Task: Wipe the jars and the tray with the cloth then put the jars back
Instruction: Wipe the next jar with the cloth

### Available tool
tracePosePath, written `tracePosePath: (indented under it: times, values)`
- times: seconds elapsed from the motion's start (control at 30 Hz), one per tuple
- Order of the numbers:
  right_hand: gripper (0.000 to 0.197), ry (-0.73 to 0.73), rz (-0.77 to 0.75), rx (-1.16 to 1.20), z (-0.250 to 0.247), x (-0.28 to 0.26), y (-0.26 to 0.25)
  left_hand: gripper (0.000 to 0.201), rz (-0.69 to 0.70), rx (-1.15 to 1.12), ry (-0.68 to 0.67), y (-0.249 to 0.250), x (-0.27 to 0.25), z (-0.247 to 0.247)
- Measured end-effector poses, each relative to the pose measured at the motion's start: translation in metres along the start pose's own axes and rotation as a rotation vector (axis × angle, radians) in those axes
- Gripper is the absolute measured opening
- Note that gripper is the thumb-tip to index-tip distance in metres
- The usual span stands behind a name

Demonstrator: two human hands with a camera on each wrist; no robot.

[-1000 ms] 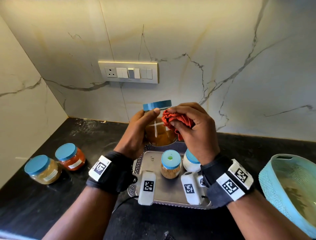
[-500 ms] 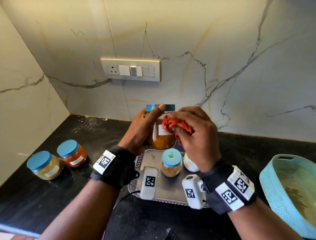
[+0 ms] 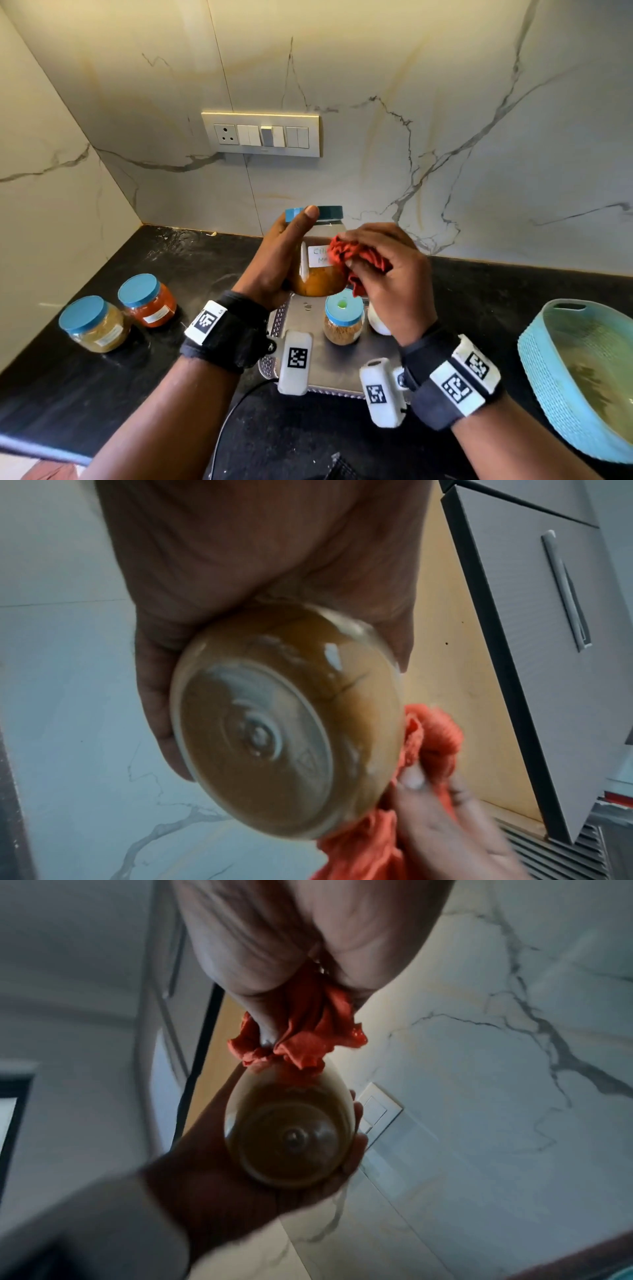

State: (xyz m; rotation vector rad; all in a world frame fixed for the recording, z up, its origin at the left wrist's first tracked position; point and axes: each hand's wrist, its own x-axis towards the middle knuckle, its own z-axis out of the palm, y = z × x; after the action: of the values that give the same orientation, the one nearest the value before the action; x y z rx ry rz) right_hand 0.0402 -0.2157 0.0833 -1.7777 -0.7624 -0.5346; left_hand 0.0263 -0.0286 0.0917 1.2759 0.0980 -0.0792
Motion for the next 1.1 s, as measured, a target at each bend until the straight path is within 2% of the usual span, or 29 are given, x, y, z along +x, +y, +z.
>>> tracePosePath:
  times: [0.07,0.17,0.3,0.43,0.5,0.63,0.73,0.8,0.97,1.07,1.1]
  values:
    - [0.032,0.023,0.087,0.095,-0.002,0.008,0.001,0.093,-0.001,-0.030,-0.042,0.000,-0.004,0.000]
    - [0.031,0.029,0.037,0.051,0.000,0.002,-0.005,0.101,0.017,-0.105,-0.024,0.002,-0.010,0.001]
    - [0.031,-0.027,-0.070,-0.021,0.006,-0.018,-0.016,0.081,0.030,-0.181,0.027,0.007,-0.017,-0.007]
    - [0.028,0.005,0.019,0.037,0.011,-0.004,-0.016,0.074,0.019,-0.154,0.011,0.009,-0.026,-0.010]
    - [0.026,0.044,0.007,0.023,0.017,0.004,-0.020,0.072,0.031,-0.139,0.011,0.011,-0.030,-0.011]
    - [0.027,0.009,-0.169,-0.084,0.036,0.000,-0.038,0.077,0.069,-0.133,0.112,0.014,-0.035,-0.024]
    - [0.028,-0.149,-0.391,-0.266,0.047,-0.015,-0.043,0.093,0.091,-0.110,0.142,0.016,-0.039,-0.038]
    - [0.027,-0.228,-0.482,-0.315,0.050,-0.020,-0.039,0.102,0.083,-0.128,0.162,0.017,-0.044,-0.047]
    - [0.031,-0.166,-0.332,-0.109,0.056,-0.023,-0.032,0.086,0.070,-0.190,0.125,0.023,-0.065,-0.061]
    - [0.036,-0.143,-0.179,0.045,0.069,-0.026,-0.029,0.101,0.094,-0.214,0.120,0.020,-0.075,-0.075]
    - [0.037,-0.143,-0.098,0.114,0.073,-0.028,-0.031,0.100,0.098,-0.216,0.139,0.019,-0.079,-0.079]
